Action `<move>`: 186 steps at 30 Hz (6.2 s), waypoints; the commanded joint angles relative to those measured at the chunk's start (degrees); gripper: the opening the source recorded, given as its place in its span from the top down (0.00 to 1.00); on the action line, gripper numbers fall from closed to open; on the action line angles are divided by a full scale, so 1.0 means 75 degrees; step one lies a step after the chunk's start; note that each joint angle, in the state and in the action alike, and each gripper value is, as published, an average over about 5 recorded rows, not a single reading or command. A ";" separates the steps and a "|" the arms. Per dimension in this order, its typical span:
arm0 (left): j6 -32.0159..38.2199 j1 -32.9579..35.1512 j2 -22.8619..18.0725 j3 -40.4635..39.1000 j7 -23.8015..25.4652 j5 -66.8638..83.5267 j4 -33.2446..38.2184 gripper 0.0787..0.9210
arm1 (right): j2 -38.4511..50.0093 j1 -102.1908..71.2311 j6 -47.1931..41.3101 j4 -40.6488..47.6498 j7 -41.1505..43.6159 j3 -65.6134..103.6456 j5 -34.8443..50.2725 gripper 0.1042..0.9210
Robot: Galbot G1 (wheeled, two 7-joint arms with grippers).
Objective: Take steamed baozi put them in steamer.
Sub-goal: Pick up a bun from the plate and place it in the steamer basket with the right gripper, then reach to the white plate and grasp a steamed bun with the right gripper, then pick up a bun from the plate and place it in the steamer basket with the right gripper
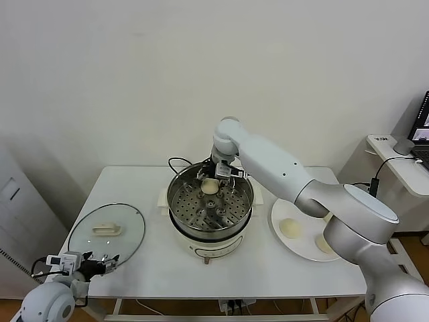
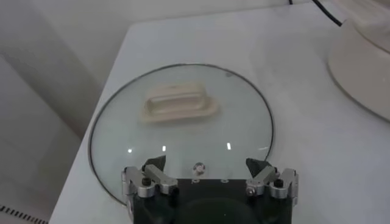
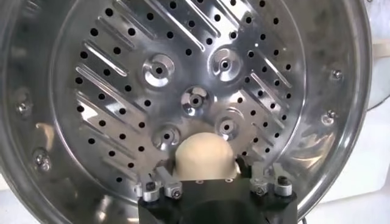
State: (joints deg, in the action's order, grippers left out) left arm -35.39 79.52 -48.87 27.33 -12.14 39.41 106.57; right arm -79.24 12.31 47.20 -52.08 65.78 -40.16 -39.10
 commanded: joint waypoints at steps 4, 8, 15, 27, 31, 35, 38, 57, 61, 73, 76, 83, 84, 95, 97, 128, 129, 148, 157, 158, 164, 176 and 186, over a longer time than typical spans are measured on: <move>-0.0001 0.0042 -0.0039 0.0060 0.0001 0.0002 0.0061 0.12 | 0.0543 0.1799 0.0256 0.0046 0.0560 -0.1062 0.3049 0.12; -0.0007 0.0036 -0.0035 0.0088 0.0001 0.0006 0.0095 0.12 | 0.1074 0.2775 -0.0838 0.0272 0.0960 -0.2126 0.4654 0.12; -0.0004 0.0036 -0.0027 0.0102 0.0003 0.0023 0.0127 0.12 | 0.2116 0.3830 -0.3756 0.0486 0.1365 -0.4179 0.6647 0.12; 0.0002 0.0024 -0.0033 0.0133 0.0008 0.0033 0.0159 0.12 | 0.3917 0.3402 -0.5711 -0.0583 0.1233 -0.5278 0.8060 0.12; 0.0012 0.0036 -0.0053 0.0146 0.0008 0.0035 0.0157 0.12 | 0.4167 0.2913 -0.5876 -0.0784 0.1011 -0.5145 0.8031 0.12; 0.0007 0.0044 -0.0065 0.0158 0.0003 0.0032 0.0189 0.12 | 0.4323 0.2481 -0.5955 -0.0841 0.0826 -0.4939 0.7903 0.12; 0.0000 0.0039 -0.0073 0.0162 0.0001 0.0029 0.0214 0.12 | 0.4368 0.2103 -0.5982 -0.0830 0.0693 -0.4690 0.7640 0.12; 0.0014 0.0051 -0.0089 0.0150 0.0001 0.0002 0.0190 0.12 | 0.4230 -0.0060 -0.6102 -0.0402 0.0058 -0.3153 0.6518 0.12; 0.0019 0.0058 -0.0087 0.0148 0.0002 0.0001 0.0165 0.12 | 0.4225 -0.0313 -0.6101 -0.0359 -0.0012 -0.2972 0.6448 0.12; 0.0035 0.0097 -0.0106 0.0144 0.0005 -0.0020 0.0140 0.12 | 0.3988 -0.0772 -0.6042 0.0033 -0.0247 -0.2479 0.6104 0.12; 0.0049 0.0128 -0.0112 0.0147 0.0007 -0.0030 0.0131 0.12 | 0.3921 -0.0835 -0.6034 0.0133 -0.0270 -0.2387 0.6008 0.13; 0.0067 0.0151 -0.0105 0.0176 0.0010 -0.0033 0.0090 0.12 | 0.3873 -0.0912 -0.6026 0.0227 -0.0207 -0.2220 0.5776 0.23; 0.0069 0.0151 -0.0107 0.0174 0.0011 -0.0033 0.0075 0.12 | 0.3867 -0.0928 -0.6025 0.0243 -0.0215 -0.2175 0.5746 0.25; 0.0049 0.0143 -0.0138 0.0155 0.0003 -0.0045 0.0075 0.12 | 0.3953 -0.0820 -0.6065 0.0001 -0.0280 -0.2232 0.5790 0.49; 0.0040 0.0138 -0.0136 0.0155 -0.0002 -0.0049 0.0088 0.12 | 0.4061 -0.0619 -0.6125 -0.0202 -0.0249 -0.2441 0.5995 0.49; 0.0027 0.0032 -0.0073 0.0116 -0.0014 -0.0030 0.0209 0.12 | 0.2806 0.4555 -0.8677 -0.2636 -0.1410 -0.5526 1.2148 0.48; 0.0026 0.0034 -0.0074 0.0115 -0.0015 -0.0031 0.0213 0.12 | 0.2657 0.4437 -0.8749 -0.2613 -0.1567 -0.5456 1.2165 0.48; 0.0054 0.0109 0.0007 0.0196 -0.0010 -0.0004 0.0244 0.12 | 0.0972 0.2601 -0.9695 -0.2188 -0.3534 -0.5005 1.2108 0.48; 0.0065 0.0234 -0.0005 0.0325 -0.0012 0.0004 0.0342 0.12 | 0.0714 0.2142 -1.0030 -0.1967 -0.3926 -0.4998 1.1716 0.48; 0.0070 0.0255 -0.0005 0.0337 -0.0012 0.0004 0.0346 0.12 | 0.0717 0.2109 -1.0045 -0.1969 -0.3942 -0.4998 1.1695 0.48; 0.0088 0.0302 -0.0016 0.0367 -0.0012 0.0002 0.0339 0.12 | 0.0720 0.1934 -1.0100 -0.1962 -0.4048 -0.4970 1.1653 0.48; 0.0093 0.0327 -0.0046 0.0394 -0.0018 -0.0003 0.0334 0.12 | 0.0725 0.1903 -1.0205 -0.1985 -0.4125 -0.4947 1.1693 0.44; 0.0078 0.0319 -0.0086 0.0388 -0.0027 -0.0013 0.0404 0.12 | 0.1611 0.3095 -0.9936 -0.2322 -0.2930 -0.5035 1.1609 0.14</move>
State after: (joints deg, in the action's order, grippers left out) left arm -34.71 81.86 -49.46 30.27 -12.32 39.37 109.34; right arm -71.72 29.53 -28.25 -67.73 37.66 -77.04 48.49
